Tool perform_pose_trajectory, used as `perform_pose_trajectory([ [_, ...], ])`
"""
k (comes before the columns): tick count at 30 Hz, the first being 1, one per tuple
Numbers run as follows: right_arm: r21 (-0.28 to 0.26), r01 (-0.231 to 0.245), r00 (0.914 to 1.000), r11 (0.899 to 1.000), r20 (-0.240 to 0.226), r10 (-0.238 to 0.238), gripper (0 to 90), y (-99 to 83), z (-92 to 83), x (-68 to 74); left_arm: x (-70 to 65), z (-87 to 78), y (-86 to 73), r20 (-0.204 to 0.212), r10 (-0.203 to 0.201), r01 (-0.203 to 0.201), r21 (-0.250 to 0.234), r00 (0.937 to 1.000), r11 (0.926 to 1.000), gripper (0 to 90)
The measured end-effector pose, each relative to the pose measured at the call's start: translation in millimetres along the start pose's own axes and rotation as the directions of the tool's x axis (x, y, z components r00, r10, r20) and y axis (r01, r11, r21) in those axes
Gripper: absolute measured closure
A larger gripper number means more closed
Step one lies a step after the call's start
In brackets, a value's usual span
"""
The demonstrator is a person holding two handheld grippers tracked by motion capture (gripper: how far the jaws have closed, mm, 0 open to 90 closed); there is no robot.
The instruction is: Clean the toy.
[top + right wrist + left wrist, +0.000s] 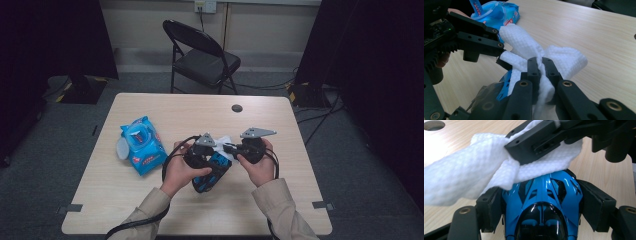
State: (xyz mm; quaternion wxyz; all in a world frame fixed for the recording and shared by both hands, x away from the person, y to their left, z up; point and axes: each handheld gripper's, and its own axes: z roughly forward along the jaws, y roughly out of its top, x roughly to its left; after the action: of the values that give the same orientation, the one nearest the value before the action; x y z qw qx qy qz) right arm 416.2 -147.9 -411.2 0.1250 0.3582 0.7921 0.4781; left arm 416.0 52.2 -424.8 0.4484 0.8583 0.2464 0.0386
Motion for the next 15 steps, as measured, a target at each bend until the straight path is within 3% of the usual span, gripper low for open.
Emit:
perform_pose_trajectory([
  [10,-0.037,0.014,0.9999,0.999,-0.008,-0.014,86.9,-6.8,-15.3,2.0,6.0,-2.1,1.0,-0.031,-0.022,0.023,0.003,0.9993,0.9997,26.2],
  [15,-0.028,0.04,0.9992,0.999,-0.01,-0.04,86.9,-11.5,-17.5,6.6,11.5,-2.6,0.7,-0.044,-0.046,0.046,-0.002,0.9979,0.9989,26.2],
])
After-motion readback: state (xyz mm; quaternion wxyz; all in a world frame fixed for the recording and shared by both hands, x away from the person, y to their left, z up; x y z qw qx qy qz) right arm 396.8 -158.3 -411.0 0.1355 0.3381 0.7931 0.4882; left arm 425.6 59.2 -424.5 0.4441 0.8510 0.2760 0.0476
